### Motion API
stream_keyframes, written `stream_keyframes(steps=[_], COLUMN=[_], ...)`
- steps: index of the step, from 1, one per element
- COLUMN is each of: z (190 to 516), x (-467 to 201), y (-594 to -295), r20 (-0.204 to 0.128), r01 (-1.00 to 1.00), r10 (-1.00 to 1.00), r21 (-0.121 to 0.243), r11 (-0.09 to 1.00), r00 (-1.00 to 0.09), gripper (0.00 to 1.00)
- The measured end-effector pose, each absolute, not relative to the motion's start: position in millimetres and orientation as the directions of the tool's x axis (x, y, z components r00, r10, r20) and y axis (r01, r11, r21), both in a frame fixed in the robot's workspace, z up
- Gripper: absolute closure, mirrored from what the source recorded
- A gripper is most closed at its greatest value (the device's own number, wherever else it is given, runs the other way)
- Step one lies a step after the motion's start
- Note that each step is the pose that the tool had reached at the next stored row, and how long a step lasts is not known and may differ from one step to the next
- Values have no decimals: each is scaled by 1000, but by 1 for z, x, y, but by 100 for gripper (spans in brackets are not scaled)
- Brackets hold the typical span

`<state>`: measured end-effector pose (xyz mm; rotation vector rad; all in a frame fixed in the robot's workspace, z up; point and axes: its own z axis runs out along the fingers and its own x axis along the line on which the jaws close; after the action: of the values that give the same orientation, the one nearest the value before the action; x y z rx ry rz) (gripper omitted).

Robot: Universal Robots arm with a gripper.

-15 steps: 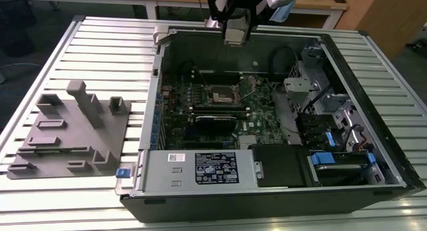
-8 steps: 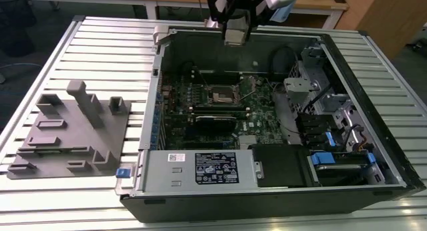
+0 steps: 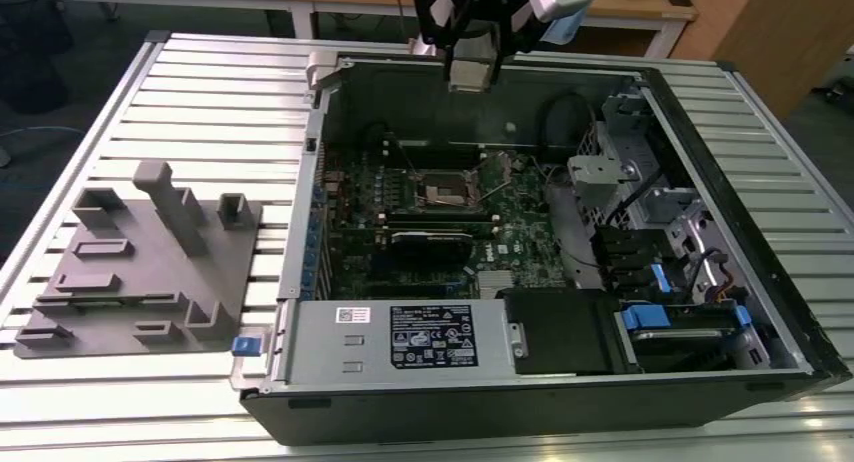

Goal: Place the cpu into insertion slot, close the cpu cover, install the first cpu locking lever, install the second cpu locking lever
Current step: 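Place the cpu into insertion slot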

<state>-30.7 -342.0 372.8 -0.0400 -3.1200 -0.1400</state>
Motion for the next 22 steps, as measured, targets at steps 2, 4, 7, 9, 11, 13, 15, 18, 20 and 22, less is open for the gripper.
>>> stream_keyframes(steps=[2,4,7,9,11,13,15,18,20,22], z=[373,373,371,369,368,367,366,362,359,356], x=[-31,-31,-31,-31,-31,-31,-31,-31,-31,-32], y=[-342,-342,-342,-342,-342,-342,-342,-342,-342,-342], r20=[19,19,19,19,19,19,19,18,18,16], r01=[26,26,26,26,26,26,26,26,26,26], r10=[25,25,25,25,25,25,25,25,25,24], r21=[89,89,90,89,89,89,89,89,89,89], r11=[996,996,996,996,996,996,996,996,996,996], r00=[-1000,-1000,-1000,-1000,-1000,-1000,-1000,-1000,-1000,-1000], gripper=[46,46,46,46,46,46,46,46,46,46])
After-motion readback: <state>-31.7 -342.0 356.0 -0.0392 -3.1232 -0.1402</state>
